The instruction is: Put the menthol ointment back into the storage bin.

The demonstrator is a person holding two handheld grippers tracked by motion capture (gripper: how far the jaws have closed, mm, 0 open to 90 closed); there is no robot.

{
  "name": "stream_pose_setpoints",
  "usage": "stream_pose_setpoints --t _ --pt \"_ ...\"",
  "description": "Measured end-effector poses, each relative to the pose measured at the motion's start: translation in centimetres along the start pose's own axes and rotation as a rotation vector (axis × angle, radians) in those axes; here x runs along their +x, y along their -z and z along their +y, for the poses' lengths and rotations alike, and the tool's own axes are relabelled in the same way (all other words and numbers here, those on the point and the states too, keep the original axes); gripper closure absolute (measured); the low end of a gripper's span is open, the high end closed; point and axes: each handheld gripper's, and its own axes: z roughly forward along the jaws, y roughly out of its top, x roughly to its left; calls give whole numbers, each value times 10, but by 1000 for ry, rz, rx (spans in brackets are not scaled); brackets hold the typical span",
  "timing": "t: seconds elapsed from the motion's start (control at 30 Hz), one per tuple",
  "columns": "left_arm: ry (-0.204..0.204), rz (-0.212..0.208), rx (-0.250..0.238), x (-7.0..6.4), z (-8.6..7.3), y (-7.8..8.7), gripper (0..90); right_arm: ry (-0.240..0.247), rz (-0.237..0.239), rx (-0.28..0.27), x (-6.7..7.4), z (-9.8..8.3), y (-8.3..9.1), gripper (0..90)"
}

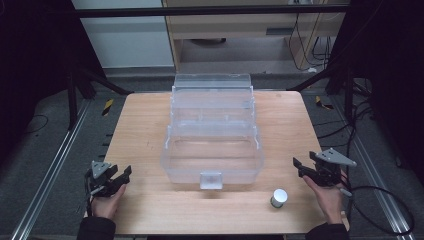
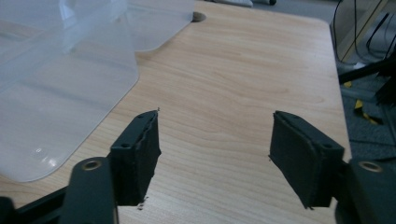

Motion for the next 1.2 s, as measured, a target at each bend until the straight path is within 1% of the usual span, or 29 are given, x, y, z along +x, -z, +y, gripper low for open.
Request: stream_pose_setpoints --t 0.03,0.07,0.1,0.17,0.2,0.23,0.27,0.3,0.33,0.4,0.43,0.47,0.5,0.53,0.57,0.6,0.67,0.7,0.73,0.77,0.87,0.9,1.0,1.03,1.07,1.1,1.13,1.17,1.2 --pt "0 0 0 0 0 0 439 0 0 0 0 0 0 355" --pt "-6 6 1 -1 0 0 439 4 15 -7 0 1 1 355" --pt "-11 8 3 -1 -1 0 429 21 27 -6 1 4 3 368" --pt "-5 10 5 0 -1 1 418 34 42 2 4 8 4 382" --pt "-5 10 5 0 -1 1 418 34 42 2 4 8 4 382" --pt "3 8 3 1 -1 1 416 50 51 15 7 13 6 390" --pt "3 8 3 1 -1 1 412 50 51 15 7 13 6 390" --pt "6 10 9 2 -1 0 412 62 54 18 9 16 8 398" --pt "8 13 19 2 -1 -1 399 78 74 32 11 25 12 394" --pt "8 12 24 2 -1 -2 394 86 80 33 12 28 14 394" --pt "10 13 29 2 -2 -2 394 101 93 38 13 32 16 391" --pt "11 11 31 2 -2 -3 381 139 120 58 16 40 20 384" --pt "11 11 31 2 -2 -3 375 139 120 58 16 40 20 384" --pt "11 12 31 2 -1 -3 375 167 127 69 18 44 21 372" --pt "12 13 34 2 -1 -3 365 233 148 78 20 50 22 342" --pt "10 12 41 2 -2 -4 364 256 162 95 22 54 22 338" --pt "7 14 44 1 -2 -4 362 285 184 119 23 59 22 324" --pt "7 14 44 1 -2 -4 362 285 184 119 23 59 22 324" --pt "4 14 43 1 -2 -4 362 297 202 130 24 62 22 312" --pt "3 17 41 1 -2 -4 361 313 240 149 26 67 22 290" --pt "-3 18 51 1 -3 -6 355 340 303 180 29 75 23 274" --pt "-3 18 51 1 -3 -6 353 340 303 180 29 75 23 274" --pt "-8 21 53 0 -3 -6 350 374 368 207 35 81 24 249" --pt "-11 23 54 0 -3 -6 348 398 410 214 39 85 25 231" --pt "-11 23 54 0 -3 -6 347 398 410 214 39 85 25 231" --pt "-11 23 56 0 -3 -7 346 422 436 222 42 87 26 214" --pt "-10 24 59 0 -3 -7 346 422 436 222 42 87 26 214" --pt "-12 22 64 -1 -4 -8 344 441 462 240 44 88 27 197" --pt "-14 23 65 -1 -4 -8 343 448 469 246 45 89 27 194"
